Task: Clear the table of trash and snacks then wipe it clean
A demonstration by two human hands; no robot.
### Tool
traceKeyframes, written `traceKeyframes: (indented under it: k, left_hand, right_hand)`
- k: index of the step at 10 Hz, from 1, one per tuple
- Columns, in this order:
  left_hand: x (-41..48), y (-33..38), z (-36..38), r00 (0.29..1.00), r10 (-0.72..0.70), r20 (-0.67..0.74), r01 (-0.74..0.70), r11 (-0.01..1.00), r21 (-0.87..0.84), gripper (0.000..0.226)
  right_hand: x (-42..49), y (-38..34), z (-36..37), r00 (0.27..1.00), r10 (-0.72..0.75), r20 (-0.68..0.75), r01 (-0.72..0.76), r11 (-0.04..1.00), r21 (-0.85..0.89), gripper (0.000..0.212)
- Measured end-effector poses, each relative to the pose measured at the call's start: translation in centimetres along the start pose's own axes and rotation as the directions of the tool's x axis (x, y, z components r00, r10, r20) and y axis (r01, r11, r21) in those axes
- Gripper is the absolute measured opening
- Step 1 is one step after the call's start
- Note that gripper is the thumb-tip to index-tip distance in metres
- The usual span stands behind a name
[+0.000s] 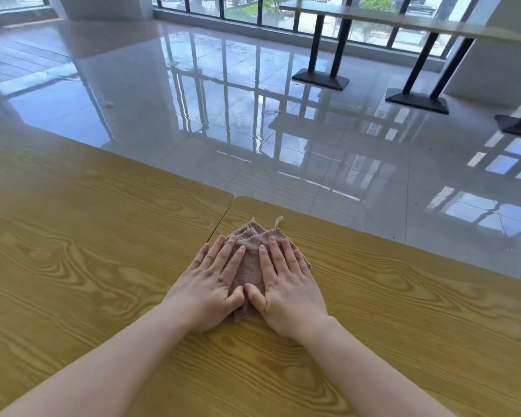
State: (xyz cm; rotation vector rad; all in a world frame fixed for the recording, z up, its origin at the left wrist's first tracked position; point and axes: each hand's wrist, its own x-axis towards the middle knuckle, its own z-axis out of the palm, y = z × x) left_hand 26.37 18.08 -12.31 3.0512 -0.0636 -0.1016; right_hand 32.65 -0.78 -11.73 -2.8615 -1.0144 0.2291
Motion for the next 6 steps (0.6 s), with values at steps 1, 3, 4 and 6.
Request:
traceKeyframes:
  k: [1, 3, 4, 6]
  left_hand:
    - [0.0, 0.2, 0.1, 1.0, -0.009, 0.027, 0.009, 1.0, 0.006, 0.077]
    - [0.1, 0.3, -0.3, 0.998, -0.01, 0.062, 0.009, 1.0, 0.026, 0.077]
    - [0.2, 0.5, -0.8, 0.993, -0.016, 0.116, 0.015, 1.0, 0.012, 0.078]
    - [-0.6, 2.3, -4.3, 0.978, -0.081, 0.191, 0.063, 0.993, 0.099, 0.076]
  right_hand:
    - [-0.2, -0.1, -0.2, 1.0, 0.01, 0.026, -0.01, 1.0, -0.001, 0.086]
    - [-0.1, -0.3, -0.8, 0.997, 0.027, 0.066, -0.028, 1.0, 0.007, 0.085]
    - [-0.1, -0.4, -1.0, 0.994, 0.046, 0.095, -0.048, 0.999, 0.017, 0.085]
    - [-0.5, -0.2, -4.3, 0.976, 0.007, 0.219, -0.022, 0.997, 0.069, 0.076]
